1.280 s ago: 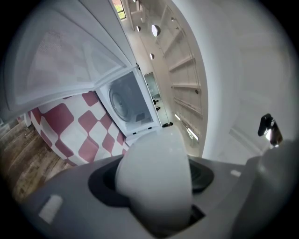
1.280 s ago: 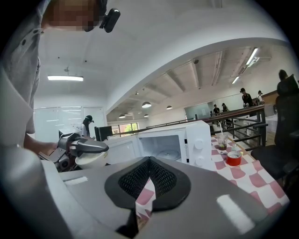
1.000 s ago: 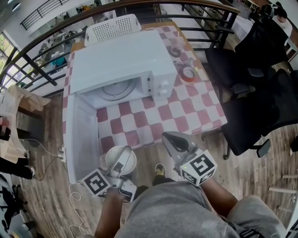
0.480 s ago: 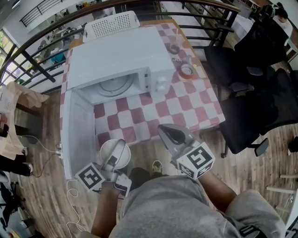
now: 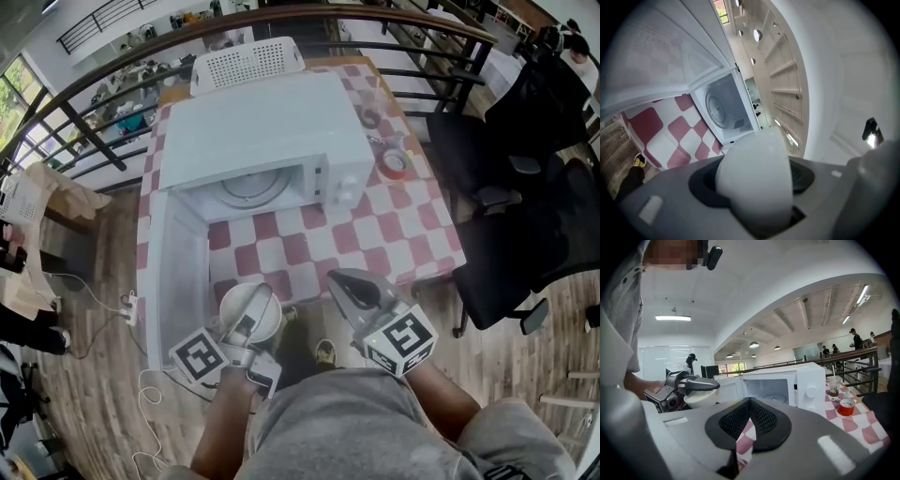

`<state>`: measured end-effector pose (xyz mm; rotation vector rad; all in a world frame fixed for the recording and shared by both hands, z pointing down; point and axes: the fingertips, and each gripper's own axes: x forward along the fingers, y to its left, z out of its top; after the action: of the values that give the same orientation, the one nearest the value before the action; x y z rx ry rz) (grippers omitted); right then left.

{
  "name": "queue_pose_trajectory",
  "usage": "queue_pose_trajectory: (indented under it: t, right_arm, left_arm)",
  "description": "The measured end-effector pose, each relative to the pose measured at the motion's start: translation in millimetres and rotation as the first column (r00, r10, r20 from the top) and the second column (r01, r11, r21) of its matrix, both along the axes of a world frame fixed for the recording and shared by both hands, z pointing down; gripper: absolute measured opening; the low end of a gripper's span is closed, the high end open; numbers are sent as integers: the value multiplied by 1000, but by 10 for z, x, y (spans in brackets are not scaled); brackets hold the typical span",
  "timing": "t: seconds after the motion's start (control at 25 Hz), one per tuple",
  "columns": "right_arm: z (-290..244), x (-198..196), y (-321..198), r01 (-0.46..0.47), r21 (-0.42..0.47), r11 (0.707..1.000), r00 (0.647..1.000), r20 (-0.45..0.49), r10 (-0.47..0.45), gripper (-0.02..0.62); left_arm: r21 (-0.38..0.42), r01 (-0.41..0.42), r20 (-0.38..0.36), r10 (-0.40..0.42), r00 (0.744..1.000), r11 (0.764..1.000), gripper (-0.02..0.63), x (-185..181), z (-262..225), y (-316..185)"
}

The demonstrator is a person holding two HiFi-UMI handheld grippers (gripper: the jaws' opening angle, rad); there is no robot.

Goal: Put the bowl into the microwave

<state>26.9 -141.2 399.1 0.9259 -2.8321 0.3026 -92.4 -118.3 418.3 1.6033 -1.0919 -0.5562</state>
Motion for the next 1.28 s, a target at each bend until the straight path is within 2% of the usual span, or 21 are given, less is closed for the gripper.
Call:
queue_pose_trajectory:
  t: [0.48,0.88,1.28]
  right_arm:
    - [77,-420,-614,-6,-31,1000,1000,-27,5,-6]
    - [13,-742,-1141,5,-33,999,1000,-29,-6,-6]
    - [120,-879,-1438,-15,-61,998,999,-46,12,-6]
  left_arm:
    - [-34,-6,-37,4,999,999,287,-315,115,-756]
    - [-51,-23,-15,22,1000,998,287,-477,214,-1353]
    - [-101,-18,5,18,1000,995,287,-649,722,-1863]
